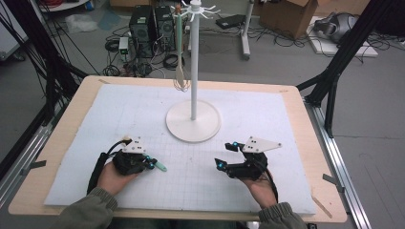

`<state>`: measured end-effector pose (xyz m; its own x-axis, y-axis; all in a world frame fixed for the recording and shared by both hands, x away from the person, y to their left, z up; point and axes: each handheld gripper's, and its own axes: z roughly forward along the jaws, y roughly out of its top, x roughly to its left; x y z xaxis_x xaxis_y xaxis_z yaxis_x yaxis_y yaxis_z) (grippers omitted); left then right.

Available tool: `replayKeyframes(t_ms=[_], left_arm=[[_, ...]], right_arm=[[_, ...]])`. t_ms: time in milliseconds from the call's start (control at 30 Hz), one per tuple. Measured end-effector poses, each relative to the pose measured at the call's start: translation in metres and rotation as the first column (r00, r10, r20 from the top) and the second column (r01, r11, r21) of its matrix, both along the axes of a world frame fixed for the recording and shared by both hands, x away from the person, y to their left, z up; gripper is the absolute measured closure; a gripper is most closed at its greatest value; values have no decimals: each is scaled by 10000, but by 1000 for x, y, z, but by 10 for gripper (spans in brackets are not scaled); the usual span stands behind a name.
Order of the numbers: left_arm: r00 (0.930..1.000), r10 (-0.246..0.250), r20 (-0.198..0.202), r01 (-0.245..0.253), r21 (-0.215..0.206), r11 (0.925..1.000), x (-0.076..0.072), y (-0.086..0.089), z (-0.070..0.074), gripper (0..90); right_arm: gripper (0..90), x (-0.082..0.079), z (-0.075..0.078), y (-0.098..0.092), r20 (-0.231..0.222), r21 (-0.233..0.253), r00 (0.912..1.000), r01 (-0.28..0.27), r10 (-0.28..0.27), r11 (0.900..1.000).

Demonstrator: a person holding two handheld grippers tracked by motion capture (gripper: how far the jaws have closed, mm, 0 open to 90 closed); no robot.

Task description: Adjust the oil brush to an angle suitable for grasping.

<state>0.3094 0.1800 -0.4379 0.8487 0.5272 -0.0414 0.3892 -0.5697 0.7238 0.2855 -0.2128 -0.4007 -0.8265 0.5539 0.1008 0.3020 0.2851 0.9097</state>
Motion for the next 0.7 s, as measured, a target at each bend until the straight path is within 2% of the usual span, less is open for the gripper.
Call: replayKeyframes(t_ms=[100,233,467,567,633,700], left_arm=[[10000,34,57,-34,0,10000,1,0,1,895],[9988,454,190,-445,-475,9979,7,10,9,896],[9936,1004,515,-979,-476,9941,29,30,25,896],[9902,1312,479,-1289,-488,9905,38,37,25,896],[9888,1464,275,-1445,-599,9877,43,42,22,896],[9869,1611,122,-1604,-477,9859,47,43,19,896]], right_arm=[[297,0,-1,0,-1,-1,10000,-1,1,10000],[297,0,-1,0,-9,13,10000,-9,9,10000],[297,1,-3,1,-33,-37,10000,-17,17,10000],[297,1,-3,1,-76,2,10000,-20,20,10000],[297,1,-4,1,-73,4,10000,-19,19,10000],[297,1,-4,1,-64,-15,10000,-27,27,10000]])
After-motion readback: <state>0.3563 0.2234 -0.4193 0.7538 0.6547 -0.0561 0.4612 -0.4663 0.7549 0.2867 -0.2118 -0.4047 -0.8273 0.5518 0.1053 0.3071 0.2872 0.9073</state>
